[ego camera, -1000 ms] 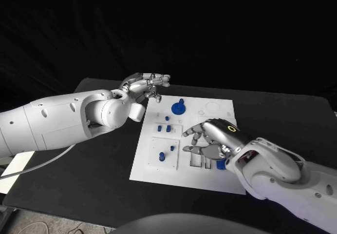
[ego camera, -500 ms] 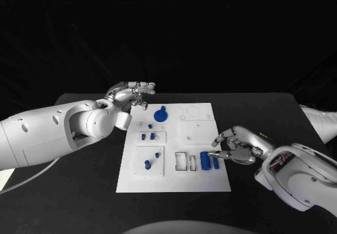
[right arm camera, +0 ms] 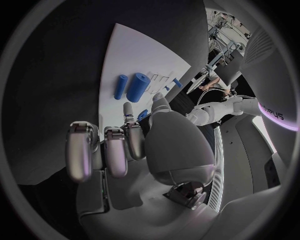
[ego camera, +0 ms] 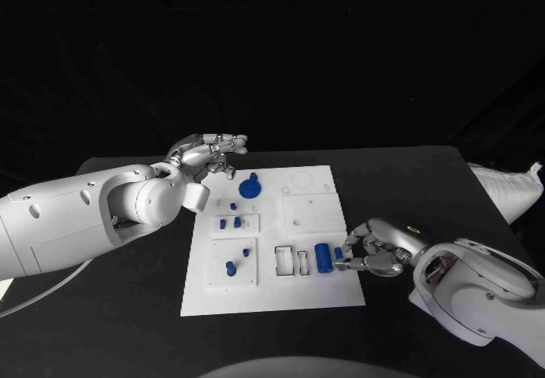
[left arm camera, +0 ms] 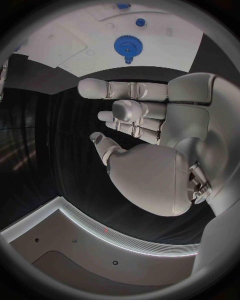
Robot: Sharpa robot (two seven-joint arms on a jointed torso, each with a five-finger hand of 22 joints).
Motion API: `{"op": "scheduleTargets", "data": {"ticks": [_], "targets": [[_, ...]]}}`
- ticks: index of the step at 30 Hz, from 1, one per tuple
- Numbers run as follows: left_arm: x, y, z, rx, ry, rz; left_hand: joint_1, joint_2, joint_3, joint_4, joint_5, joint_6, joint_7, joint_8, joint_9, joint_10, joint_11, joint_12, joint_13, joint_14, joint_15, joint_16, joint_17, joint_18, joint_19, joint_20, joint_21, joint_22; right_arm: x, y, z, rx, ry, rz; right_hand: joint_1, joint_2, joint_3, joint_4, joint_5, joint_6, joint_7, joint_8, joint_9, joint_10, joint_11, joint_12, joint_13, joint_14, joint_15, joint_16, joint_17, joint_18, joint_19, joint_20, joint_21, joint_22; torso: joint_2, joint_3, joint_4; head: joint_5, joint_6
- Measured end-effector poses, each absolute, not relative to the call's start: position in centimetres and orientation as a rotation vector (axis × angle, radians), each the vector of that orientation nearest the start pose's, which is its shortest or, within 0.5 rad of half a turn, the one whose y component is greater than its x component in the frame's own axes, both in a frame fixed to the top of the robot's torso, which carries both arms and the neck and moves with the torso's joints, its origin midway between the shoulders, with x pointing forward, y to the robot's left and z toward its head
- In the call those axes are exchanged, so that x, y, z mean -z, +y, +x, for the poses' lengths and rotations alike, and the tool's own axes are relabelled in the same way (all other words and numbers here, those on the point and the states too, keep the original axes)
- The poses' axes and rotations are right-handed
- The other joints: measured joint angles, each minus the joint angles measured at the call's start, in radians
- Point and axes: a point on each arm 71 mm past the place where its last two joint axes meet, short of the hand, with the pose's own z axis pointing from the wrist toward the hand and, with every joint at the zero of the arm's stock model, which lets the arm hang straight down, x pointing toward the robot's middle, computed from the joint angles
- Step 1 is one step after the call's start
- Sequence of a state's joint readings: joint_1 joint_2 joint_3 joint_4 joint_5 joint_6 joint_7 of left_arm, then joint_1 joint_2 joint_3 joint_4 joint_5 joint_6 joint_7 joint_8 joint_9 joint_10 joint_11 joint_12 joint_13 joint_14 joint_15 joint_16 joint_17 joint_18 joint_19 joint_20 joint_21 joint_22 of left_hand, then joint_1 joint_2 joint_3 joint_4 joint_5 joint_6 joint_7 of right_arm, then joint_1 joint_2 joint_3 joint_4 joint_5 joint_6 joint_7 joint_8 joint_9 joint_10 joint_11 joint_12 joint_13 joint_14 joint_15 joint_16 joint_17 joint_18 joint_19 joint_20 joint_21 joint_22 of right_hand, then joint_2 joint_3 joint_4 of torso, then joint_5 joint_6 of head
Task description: Assemble the parts on the task board
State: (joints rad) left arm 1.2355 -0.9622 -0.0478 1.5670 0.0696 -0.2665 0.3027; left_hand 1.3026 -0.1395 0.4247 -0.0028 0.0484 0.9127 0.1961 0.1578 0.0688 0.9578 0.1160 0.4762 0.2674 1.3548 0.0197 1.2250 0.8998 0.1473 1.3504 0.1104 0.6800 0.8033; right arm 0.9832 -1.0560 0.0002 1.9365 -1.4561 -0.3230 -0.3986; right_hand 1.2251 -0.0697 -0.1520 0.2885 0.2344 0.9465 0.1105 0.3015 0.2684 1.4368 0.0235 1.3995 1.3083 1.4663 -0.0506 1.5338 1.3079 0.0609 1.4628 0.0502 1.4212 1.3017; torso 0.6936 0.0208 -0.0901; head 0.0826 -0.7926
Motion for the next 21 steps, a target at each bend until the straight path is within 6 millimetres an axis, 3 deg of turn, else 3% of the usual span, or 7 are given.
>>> {"op": "scheduleTargets", "data": {"ticks": [7,21], "targets": [[16.8,25.5,48.4,1.498,1.445,-1.238,0.0,0.0,-0.003,-0.003,0.0,0.0,0.0,0.0,0.0,-0.004,-0.004,0.0,0.001,0.0,0.0,0.0,-0.003,0.0,0.0,0.0,0.0,0.0,22.9,-18.7,37.4,-0.604,1.9,0.02,-0.004,0.004,-0.001,0.001,0.0,-0.01,0.003,0.004,0.005,0.003,0.003,0.004,0.0,0.0,0.0,0.004,0.0,0.0,0.004,0.004,0.0,0.005,0.004,-0.0046,0.0069,-0.003,0.0],[16.8,25.6,48.4,1.496,1.446,-1.239,0.0,0.0,-0.003,-0.003,0.0,0.0,0.0,0.0,0.0,-0.004,-0.004,0.0,0.001,0.0,0.0,0.0,-0.003,0.0,0.0,0.0,0.0,0.0,23.4,-17.2,38.2,-0.579,1.886,-0.005,-0.025,0.025,-0.009,0.004,0.0,-0.017,0.003,0.019,0.019,0.003,0.003,0.008,0.0,0.0,0.0,0.008,0.0,0.0,0.003,0.004,0.004,0.006,0.013,-0.0099,0.0165,-0.002,0.002]]}}
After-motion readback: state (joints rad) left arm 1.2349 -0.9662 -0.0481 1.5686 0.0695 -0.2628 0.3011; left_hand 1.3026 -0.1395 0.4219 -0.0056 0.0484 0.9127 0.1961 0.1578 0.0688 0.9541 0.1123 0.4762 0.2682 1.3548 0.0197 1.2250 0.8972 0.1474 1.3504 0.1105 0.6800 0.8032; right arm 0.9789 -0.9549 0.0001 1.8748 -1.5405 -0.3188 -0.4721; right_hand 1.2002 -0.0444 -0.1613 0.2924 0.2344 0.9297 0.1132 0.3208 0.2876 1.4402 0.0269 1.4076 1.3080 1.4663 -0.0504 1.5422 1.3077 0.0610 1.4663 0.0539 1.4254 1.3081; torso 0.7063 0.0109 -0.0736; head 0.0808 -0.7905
